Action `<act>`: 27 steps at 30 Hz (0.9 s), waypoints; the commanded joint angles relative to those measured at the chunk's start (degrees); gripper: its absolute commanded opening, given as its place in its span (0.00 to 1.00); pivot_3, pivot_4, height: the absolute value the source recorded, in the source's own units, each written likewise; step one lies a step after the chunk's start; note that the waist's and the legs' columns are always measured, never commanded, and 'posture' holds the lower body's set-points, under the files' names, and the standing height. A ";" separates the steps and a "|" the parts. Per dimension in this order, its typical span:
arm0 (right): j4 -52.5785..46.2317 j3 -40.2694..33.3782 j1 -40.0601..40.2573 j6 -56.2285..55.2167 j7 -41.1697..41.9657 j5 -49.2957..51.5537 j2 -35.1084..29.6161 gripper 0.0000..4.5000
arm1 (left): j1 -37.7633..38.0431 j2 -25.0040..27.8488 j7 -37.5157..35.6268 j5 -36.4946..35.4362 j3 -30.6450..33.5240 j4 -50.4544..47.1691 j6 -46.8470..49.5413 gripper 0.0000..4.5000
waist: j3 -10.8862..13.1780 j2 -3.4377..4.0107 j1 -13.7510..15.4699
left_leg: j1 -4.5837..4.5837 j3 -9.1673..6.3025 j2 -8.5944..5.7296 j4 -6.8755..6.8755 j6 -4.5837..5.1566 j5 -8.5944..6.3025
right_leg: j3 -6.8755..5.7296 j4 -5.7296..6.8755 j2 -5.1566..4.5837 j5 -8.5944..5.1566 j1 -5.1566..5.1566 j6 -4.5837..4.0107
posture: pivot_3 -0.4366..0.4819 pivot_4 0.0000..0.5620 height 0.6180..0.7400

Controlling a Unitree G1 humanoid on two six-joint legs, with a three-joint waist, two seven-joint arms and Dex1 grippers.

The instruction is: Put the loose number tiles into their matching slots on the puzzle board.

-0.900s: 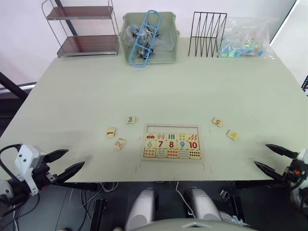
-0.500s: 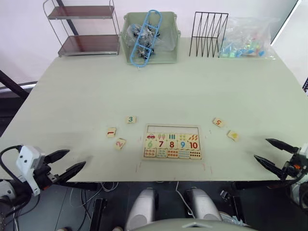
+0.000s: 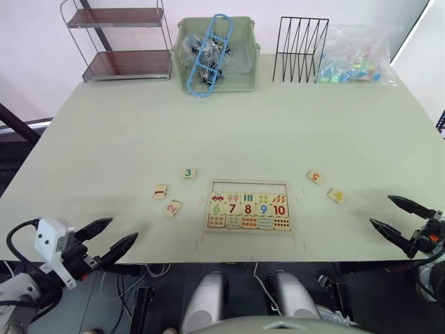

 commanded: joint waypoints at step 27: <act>0.18 1.54 -7.08 0.00 17.60 2.72 -0.87 1.00 | -16.45 -12.35 40.68 14.72 -17.77 -12.89 12.65 0.99 | -0.03 -0.17 0.04 | 0.02 0.26 -0.03 0.15 0.00 0.00 | -0.08 0.01 0.20 0.24 0.07 -0.03 | 0.48 0.27 1.00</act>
